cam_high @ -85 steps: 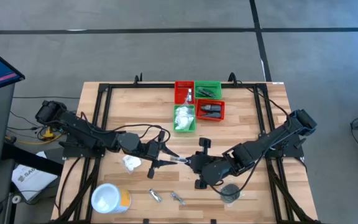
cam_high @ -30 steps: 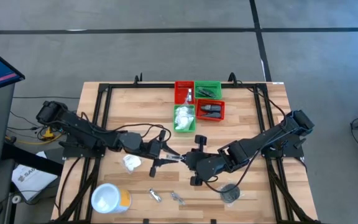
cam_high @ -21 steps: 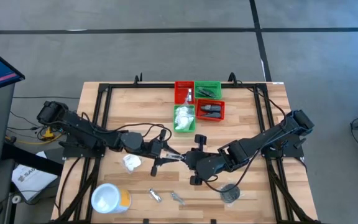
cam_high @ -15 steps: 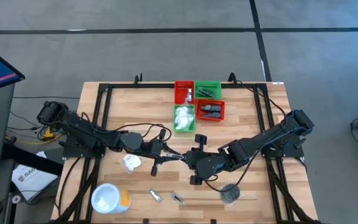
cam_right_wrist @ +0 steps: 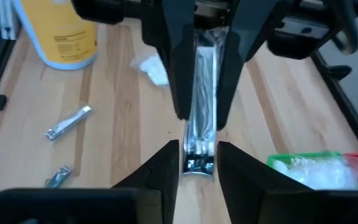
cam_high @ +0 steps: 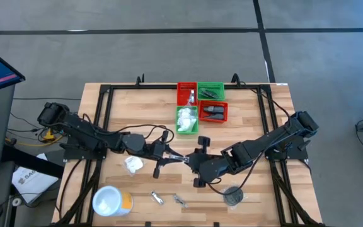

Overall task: Pick & Place Travel size toiletries
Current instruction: Put the nail cutter into the left red bin

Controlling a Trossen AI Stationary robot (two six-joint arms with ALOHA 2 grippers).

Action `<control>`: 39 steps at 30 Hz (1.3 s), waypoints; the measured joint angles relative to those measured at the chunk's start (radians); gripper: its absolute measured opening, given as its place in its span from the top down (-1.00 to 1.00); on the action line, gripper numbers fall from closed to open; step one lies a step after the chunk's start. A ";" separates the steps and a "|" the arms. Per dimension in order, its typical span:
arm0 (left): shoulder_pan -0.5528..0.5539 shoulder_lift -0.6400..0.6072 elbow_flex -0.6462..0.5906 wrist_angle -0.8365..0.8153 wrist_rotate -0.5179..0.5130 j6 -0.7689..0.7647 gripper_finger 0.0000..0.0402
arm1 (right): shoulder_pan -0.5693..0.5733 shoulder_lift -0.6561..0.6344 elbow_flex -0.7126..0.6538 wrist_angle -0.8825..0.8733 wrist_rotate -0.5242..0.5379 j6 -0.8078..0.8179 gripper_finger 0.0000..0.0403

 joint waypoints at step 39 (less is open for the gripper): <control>0.326 0.041 0.000 -0.126 -0.137 -0.048 0.78 | 0.023 0.000 0.000 -0.266 0.054 0.206 -0.05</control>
